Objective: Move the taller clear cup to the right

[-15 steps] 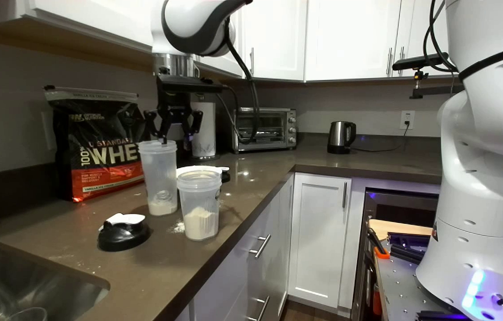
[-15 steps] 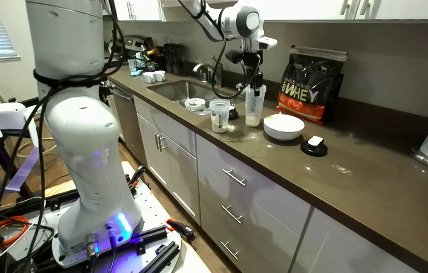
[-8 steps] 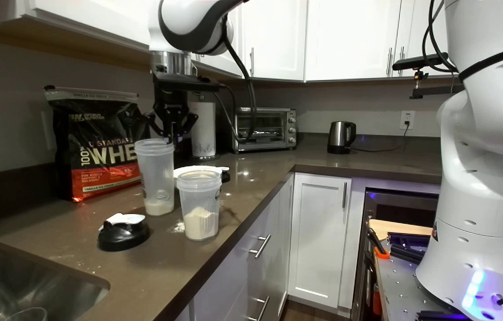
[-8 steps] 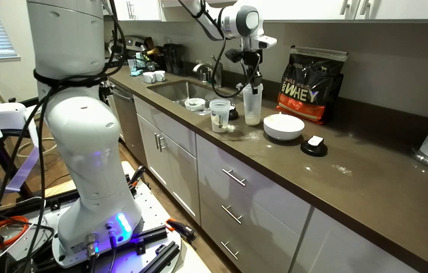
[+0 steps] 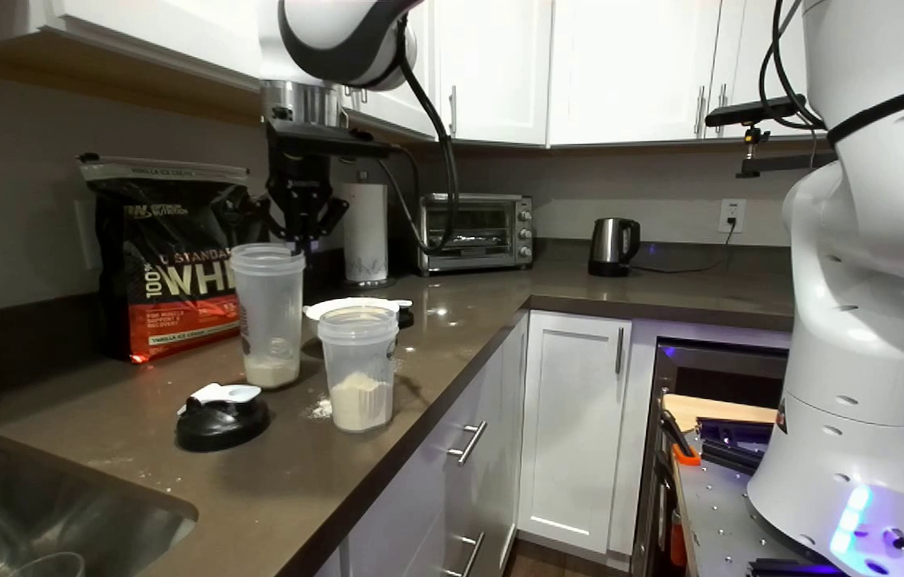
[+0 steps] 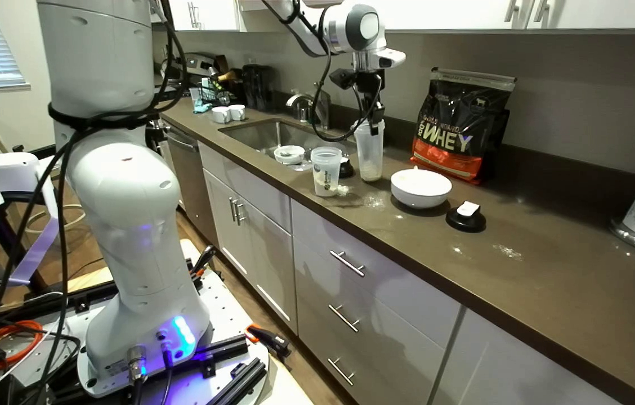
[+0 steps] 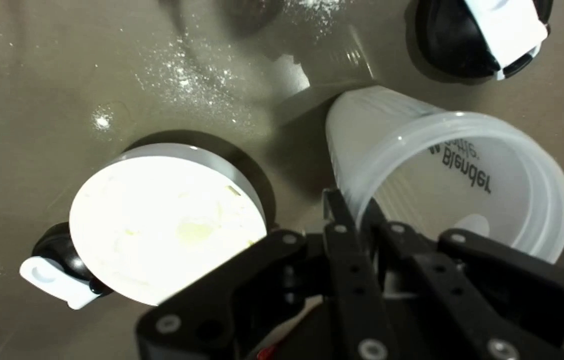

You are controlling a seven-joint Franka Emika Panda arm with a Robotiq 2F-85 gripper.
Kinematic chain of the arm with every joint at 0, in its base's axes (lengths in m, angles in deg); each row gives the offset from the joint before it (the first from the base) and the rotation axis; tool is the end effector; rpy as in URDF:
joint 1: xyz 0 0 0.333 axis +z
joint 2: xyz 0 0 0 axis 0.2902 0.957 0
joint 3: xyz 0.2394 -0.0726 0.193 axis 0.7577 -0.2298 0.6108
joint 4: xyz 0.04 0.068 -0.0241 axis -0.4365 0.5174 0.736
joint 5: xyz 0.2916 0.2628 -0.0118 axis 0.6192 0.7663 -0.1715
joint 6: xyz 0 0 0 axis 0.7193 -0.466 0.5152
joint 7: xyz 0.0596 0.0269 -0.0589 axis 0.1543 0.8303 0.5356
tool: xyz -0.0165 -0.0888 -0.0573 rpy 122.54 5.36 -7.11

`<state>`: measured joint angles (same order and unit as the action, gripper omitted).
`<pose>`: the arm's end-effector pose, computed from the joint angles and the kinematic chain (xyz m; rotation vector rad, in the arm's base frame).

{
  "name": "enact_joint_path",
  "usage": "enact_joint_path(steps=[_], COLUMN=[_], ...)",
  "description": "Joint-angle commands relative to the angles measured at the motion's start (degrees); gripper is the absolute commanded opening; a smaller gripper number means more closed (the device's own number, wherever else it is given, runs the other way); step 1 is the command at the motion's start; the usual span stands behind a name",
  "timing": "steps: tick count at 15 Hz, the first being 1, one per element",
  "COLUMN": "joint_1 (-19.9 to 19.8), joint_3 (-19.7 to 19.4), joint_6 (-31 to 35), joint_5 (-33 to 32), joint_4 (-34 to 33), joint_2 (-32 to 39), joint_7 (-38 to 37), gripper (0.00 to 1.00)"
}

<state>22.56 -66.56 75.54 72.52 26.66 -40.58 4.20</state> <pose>0.6216 0.0763 0.4278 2.9868 -0.8154 0.2681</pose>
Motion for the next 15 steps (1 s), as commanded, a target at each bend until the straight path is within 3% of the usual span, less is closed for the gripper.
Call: enact_joint_path(steps=[1, 7, 15], joint_1=[1.01, 0.48, -4.49], joint_3=[0.18, 0.46, -1.12], joint_6=[-1.47, -6.31, -9.35], joint_5=[0.49, -1.56, -4.44], joint_4=[1.82, 5.16, 8.47], joint_2=[-4.75, -12.91, -18.12], joint_7=[1.02, 1.84, -0.05], gripper=[0.04, 0.04, 0.04])
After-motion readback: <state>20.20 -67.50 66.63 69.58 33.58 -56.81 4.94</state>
